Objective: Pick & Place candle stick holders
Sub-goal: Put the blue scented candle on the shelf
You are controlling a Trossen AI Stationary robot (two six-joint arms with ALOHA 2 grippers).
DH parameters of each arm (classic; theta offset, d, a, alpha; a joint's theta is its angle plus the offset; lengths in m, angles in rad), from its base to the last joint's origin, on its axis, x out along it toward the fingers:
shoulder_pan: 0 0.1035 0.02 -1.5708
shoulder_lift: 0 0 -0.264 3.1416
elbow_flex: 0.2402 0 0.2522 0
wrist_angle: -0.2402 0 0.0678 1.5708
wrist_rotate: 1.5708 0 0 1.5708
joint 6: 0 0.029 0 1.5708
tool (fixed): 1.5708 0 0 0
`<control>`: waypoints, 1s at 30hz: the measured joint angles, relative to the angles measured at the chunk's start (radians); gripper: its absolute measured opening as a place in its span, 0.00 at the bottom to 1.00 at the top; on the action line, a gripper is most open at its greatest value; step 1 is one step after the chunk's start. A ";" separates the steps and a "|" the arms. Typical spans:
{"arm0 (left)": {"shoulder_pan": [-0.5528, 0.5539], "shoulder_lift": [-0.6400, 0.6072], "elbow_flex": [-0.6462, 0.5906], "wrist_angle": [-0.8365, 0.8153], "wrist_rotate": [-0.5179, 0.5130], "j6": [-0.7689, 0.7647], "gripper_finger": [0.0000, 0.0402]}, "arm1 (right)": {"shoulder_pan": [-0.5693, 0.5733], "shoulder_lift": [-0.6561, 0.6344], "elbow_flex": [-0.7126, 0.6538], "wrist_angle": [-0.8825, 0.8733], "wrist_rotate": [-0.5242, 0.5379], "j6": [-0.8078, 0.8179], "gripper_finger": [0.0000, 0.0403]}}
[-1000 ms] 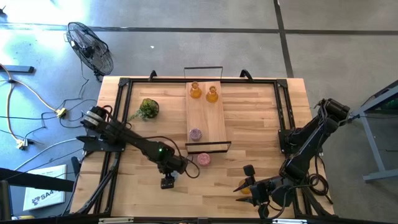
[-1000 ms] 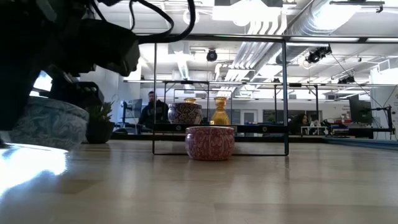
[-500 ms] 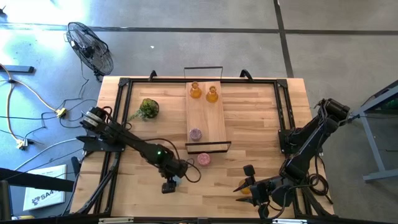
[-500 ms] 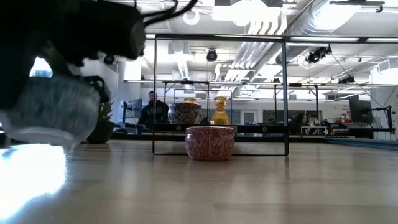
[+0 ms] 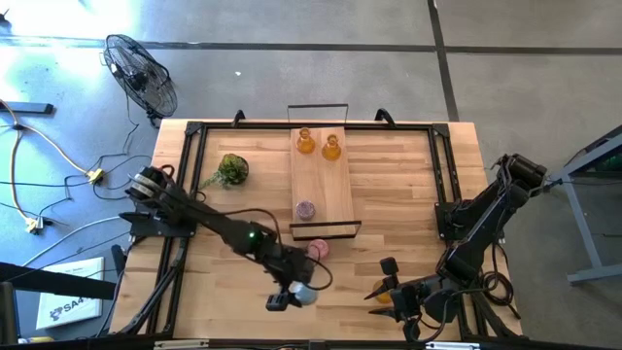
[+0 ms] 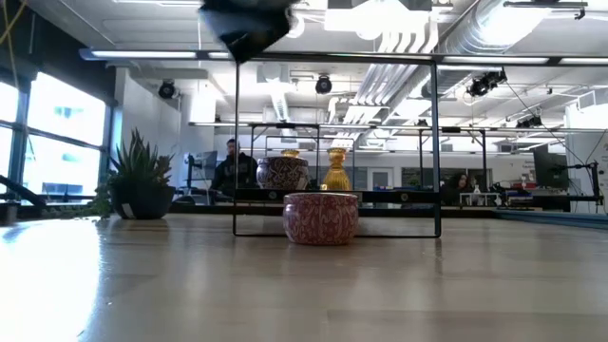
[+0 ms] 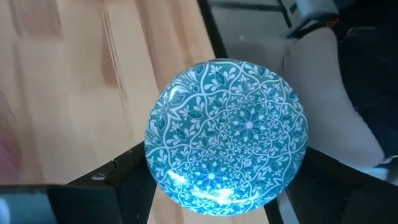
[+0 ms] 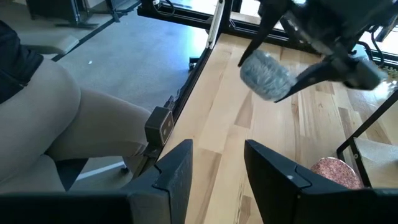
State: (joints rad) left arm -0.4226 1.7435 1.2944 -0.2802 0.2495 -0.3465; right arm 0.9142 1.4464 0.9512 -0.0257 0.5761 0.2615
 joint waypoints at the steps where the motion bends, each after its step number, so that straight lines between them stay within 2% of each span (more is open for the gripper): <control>1: 0.005 0.000 0.018 0.000 -0.004 0.022 0.70 | 0.000 0.000 0.000 0.000 0.000 0.000 0.35; 7: 0.050 0.000 0.149 -0.055 -0.009 0.153 0.69 | 0.000 0.000 0.000 0.000 -0.003 0.000 0.35; 19: 0.163 0.000 0.447 -0.349 -0.072 0.348 0.69 | 0.000 0.000 0.000 0.043 -0.003 -0.019 0.35; 26: 0.281 -0.001 0.620 -0.598 -0.185 0.407 0.69 | 0.000 0.000 0.000 0.113 0.004 -0.010 0.35; 30: 0.385 -0.002 0.670 -0.696 -0.206 0.419 0.69 | 0.000 0.000 0.000 0.143 0.037 0.019 0.35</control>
State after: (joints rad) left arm -0.0377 1.7416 1.9648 -0.9762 0.0438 0.0729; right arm 0.9142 1.4464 0.9512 0.1172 0.6130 0.2800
